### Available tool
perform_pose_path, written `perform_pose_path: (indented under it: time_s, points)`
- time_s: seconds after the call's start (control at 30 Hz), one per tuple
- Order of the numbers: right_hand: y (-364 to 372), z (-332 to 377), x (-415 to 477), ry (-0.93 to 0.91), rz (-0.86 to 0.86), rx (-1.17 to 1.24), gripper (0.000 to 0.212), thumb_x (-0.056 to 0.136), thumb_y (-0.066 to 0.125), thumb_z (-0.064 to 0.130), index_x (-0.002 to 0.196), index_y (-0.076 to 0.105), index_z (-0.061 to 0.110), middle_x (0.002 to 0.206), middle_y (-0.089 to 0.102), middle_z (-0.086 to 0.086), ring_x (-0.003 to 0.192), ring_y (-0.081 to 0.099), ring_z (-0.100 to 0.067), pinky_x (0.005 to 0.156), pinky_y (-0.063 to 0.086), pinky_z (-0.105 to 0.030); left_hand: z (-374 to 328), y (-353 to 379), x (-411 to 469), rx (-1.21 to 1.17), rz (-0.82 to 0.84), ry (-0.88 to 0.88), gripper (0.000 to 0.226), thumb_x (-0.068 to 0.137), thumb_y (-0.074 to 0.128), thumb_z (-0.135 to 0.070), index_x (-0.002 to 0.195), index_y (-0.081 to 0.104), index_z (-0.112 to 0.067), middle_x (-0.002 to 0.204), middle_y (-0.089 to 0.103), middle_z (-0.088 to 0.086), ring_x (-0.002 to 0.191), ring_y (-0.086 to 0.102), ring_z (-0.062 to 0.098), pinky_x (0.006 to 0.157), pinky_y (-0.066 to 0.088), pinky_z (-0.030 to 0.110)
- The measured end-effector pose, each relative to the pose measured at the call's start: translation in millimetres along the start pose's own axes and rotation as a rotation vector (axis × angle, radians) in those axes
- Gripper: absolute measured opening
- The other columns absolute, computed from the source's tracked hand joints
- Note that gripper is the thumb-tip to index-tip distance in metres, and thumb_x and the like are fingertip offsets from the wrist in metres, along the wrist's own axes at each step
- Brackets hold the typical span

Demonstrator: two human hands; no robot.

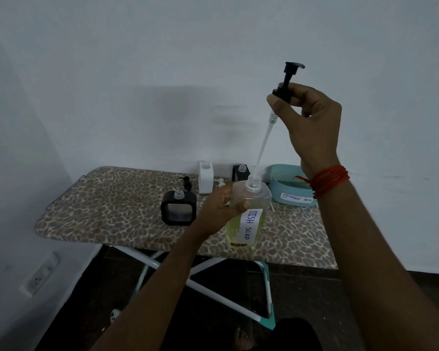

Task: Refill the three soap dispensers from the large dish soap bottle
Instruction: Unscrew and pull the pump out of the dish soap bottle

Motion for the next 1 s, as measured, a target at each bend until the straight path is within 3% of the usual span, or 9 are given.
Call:
perform_pose_path:
  time_s: [0.1, 0.3, 0.43, 0.57, 0.67, 0.73, 0.87, 1.0]
  points:
    - [2.6, 1.3, 0.0, -0.001, 0.022, 0.005, 0.030, 0.081, 0.082, 0.032, 0.105, 0.078, 0.015, 0.098, 0.078, 0.009, 0.096, 0.071, -0.005, 0.090, 0.052, -0.022, 0.7, -0.4, 0.0, -0.004, -0.003, 0.001, 0.041, 0.084, 0.072, -0.020, 0.122, 0.062, -0.031, 0.112, 0.074, -0.015, 0.109, 0.069, 0.005, 0.093, 0.055, 0.026]
    - [2.4, 1.5, -3.4, 0.005, 0.027, -0.016, 0.026, 0.081, 0.082, 0.033, 0.104, 0.077, 0.021, 0.098, 0.078, 0.010, 0.099, 0.071, -0.007, 0.099, 0.053, -0.039, -0.6, 1.5, -0.4, -0.050, -0.013, 0.000, 0.039, 0.083, 0.074, -0.026, 0.118, 0.064, -0.041, 0.112, 0.074, -0.021, 0.108, 0.068, 0.000, 0.086, 0.053, 0.018]
    - [0.4, 2.0, -6.0, -0.018, 0.016, -0.041, 0.027, 0.082, 0.081, 0.033, 0.105, 0.077, 0.020, 0.099, 0.078, 0.010, 0.099, 0.071, -0.007, 0.099, 0.053, -0.040, -4.7, 3.1, -0.2, -0.061, 0.002, 0.000, 0.038, 0.082, 0.074, -0.035, 0.114, 0.068, -0.054, 0.115, 0.073, -0.021, 0.110, 0.068, 0.001, 0.086, 0.054, 0.018]
    - [1.4, 1.2, -4.0, 0.004, 0.047, -0.024, 0.027, 0.079, 0.083, 0.035, 0.103, 0.077, 0.023, 0.097, 0.078, 0.011, 0.098, 0.072, -0.007, 0.097, 0.054, -0.040, -1.7, 5.4, 1.9, -0.033, 0.015, 0.001, 0.038, 0.086, 0.073, -0.024, 0.119, 0.066, -0.040, 0.115, 0.075, -0.014, 0.110, 0.069, 0.008, 0.088, 0.056, 0.024]
    - [-6.0, -2.8, -0.4, 0.021, -0.002, -0.024, 0.039, 0.076, 0.085, 0.041, 0.107, 0.074, 0.020, 0.094, 0.078, 0.014, 0.086, 0.072, -0.009, 0.076, 0.051, -0.028, 3.9, 5.0, 2.4, -0.017, 0.015, -0.010, 0.038, 0.088, 0.070, -0.012, 0.122, 0.063, -0.027, 0.112, 0.076, -0.011, 0.108, 0.070, 0.009, 0.088, 0.056, 0.025]
    - [-11.7, -5.5, 3.7, 0.036, -0.035, -0.028, 0.043, 0.074, 0.087, 0.042, 0.106, 0.073, 0.017, 0.092, 0.079, 0.014, 0.083, 0.072, -0.023, 0.070, 0.051, -0.028, 7.5, 5.1, 2.5, -0.003, 0.014, -0.015, 0.038, 0.090, 0.068, -0.003, 0.124, 0.062, -0.018, 0.111, 0.075, -0.009, 0.106, 0.070, 0.008, 0.086, 0.055, 0.023]
    - [-22.7, -10.7, 15.9, 0.079, -0.079, 0.025, 0.037, 0.072, 0.089, 0.035, 0.098, 0.077, 0.013, 0.091, 0.080, 0.004, 0.087, 0.076, -0.023, 0.086, 0.060, -0.045, 12.5, 7.1, 2.9, 0.045, 0.005, -0.039, 0.037, 0.092, 0.065, 0.002, 0.125, 0.060, -0.014, 0.113, 0.073, -0.006, 0.104, 0.071, 0.005, 0.084, 0.056, 0.021]
    - [-36.4, -7.6, 38.4, 0.040, -0.141, -0.013, 0.031, 0.071, 0.089, 0.040, 0.093, 0.079, 0.020, 0.081, 0.079, 0.005, 0.079, 0.075, -0.011, 0.084, 0.060, -0.036, 14.0, 8.0, 5.3, 0.094, 0.003, -0.055, 0.032, 0.094, 0.067, -0.007, 0.122, 0.062, -0.021, 0.110, 0.074, -0.013, 0.104, 0.071, 0.004, 0.083, 0.056, 0.020]
Point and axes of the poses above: each hand's wrist, its own x-axis towards the middle knuckle, its own y-axis out of the palm, z = x × y, the point moved 8 cm from there along x, towards the middle knuckle
